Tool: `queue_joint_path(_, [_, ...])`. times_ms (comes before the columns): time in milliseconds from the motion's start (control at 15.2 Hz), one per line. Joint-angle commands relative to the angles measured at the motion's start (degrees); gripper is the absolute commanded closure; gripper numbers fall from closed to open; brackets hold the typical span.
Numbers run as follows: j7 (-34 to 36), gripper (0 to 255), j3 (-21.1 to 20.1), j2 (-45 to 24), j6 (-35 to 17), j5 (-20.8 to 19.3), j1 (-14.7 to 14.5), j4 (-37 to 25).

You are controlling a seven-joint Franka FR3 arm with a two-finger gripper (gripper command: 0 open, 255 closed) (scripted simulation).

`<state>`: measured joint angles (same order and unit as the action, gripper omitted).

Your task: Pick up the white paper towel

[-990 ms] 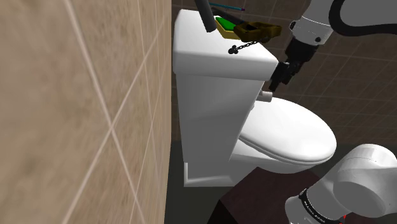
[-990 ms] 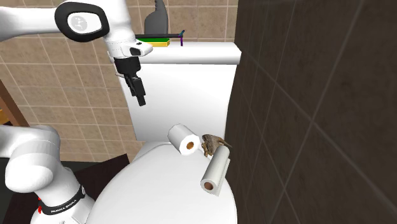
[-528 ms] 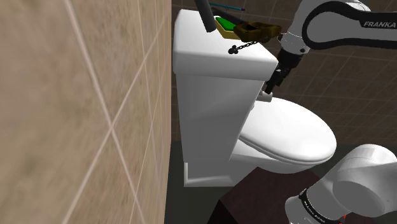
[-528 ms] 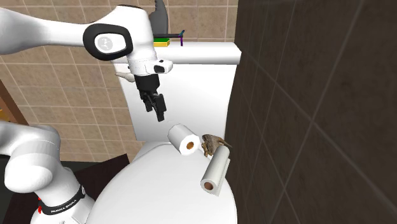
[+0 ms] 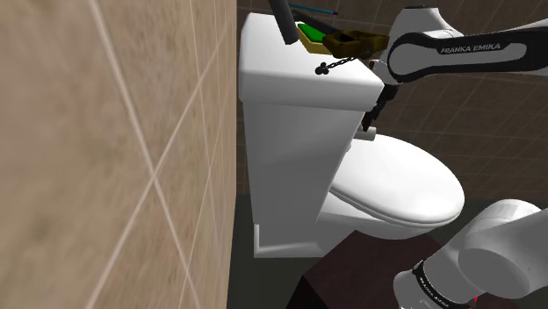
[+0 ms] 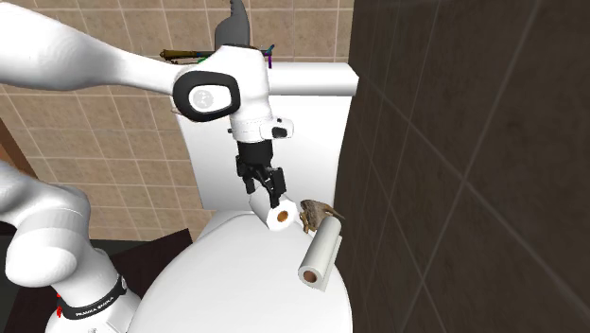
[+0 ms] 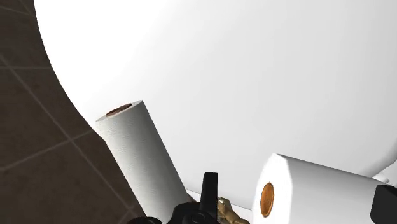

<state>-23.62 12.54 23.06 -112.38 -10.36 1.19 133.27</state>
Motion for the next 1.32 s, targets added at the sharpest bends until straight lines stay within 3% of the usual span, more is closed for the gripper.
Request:
queue_joint_path(0, [-2.9,0,1.4,-4.6,-2.4,-0.6,0.0,-2.1])
queue_joint_path(726, [-18.5,0,6.4,-28.0,-12.2,0.1,1.9,-15.6])
queue_joint_path(1254, [-18.6,0,6.3,-31.7,-17.8,0.7,2.4,-13.5])
